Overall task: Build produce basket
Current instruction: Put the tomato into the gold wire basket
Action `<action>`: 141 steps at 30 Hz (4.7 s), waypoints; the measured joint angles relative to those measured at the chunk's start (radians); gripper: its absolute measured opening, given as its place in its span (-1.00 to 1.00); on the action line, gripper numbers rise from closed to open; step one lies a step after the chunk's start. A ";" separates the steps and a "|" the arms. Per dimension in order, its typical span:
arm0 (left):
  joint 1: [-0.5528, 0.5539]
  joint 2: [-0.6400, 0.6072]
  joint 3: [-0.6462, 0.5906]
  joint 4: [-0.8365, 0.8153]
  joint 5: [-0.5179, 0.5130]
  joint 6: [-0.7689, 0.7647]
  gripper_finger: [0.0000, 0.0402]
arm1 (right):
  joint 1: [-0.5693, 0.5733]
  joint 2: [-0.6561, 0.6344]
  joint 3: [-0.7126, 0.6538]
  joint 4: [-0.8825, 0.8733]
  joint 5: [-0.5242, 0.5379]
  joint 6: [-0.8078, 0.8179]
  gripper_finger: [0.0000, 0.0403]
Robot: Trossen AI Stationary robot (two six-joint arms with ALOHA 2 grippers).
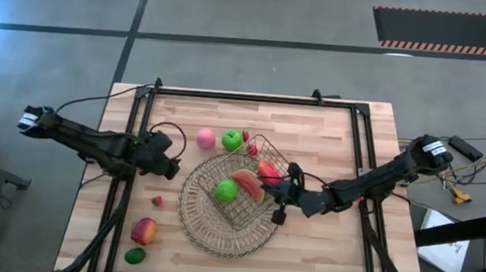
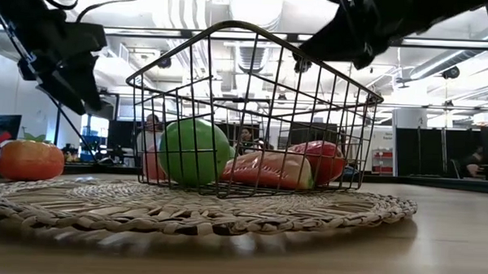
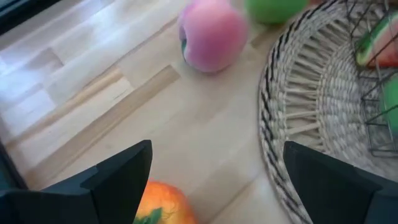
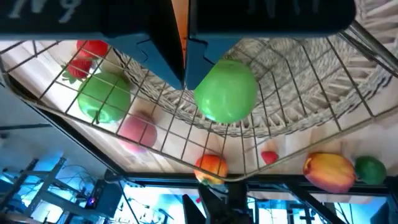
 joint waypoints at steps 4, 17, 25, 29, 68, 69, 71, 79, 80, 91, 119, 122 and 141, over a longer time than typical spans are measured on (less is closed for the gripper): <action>0.035 0.015 0.008 -0.002 0.132 0.000 0.72 | 0.008 0.027 -0.007 0.003 -0.001 0.004 -0.96; 0.195 0.093 0.005 -0.100 0.395 0.053 0.72 | 0.047 0.091 -0.005 0.052 -0.002 -0.017 -0.96; 0.284 0.112 0.002 -0.125 0.528 0.101 0.72 | 0.071 0.099 -0.005 0.071 -0.001 -0.032 -0.96; 0.312 0.116 -0.017 -0.121 0.571 0.109 0.72 | 0.074 0.099 -0.005 0.078 -0.002 -0.042 -0.96; 0.446 0.496 0.190 -0.373 0.471 0.361 0.72 | 0.078 0.099 -0.005 0.111 -0.010 -0.082 -0.96; 0.461 0.512 0.188 -0.373 0.471 0.374 0.72 | 0.078 0.099 -0.005 0.111 -0.010 -0.082 -0.96; 0.487 0.533 0.187 -0.372 0.471 0.400 0.72 | 0.078 0.099 -0.005 0.111 -0.010 -0.082 -0.96; 0.571 0.570 0.167 -0.426 0.407 0.449 0.72 | 0.078 0.099 -0.007 0.107 -0.011 -0.081 -0.96; 0.580 0.570 0.158 -0.423 0.418 0.450 0.72 | 0.078 0.099 -0.007 0.105 -0.011 -0.076 -0.96; 0.618 0.567 0.120 -0.383 0.456 0.499 0.72 | 0.078 0.099 -0.010 0.090 -0.061 -0.044 -0.96; 0.543 0.568 0.172 -0.322 0.452 0.532 0.46 | 0.158 0.065 -0.010 0.079 -0.028 -0.082 -0.96; 0.475 0.567 0.249 -0.370 0.454 0.512 0.45 | 0.206 0.032 -0.010 0.036 0.062 -0.082 -0.96; 0.202 0.758 1.136 -0.276 0.528 0.615 0.44 | 0.399 -0.098 -0.010 -0.115 0.393 -0.001 -0.96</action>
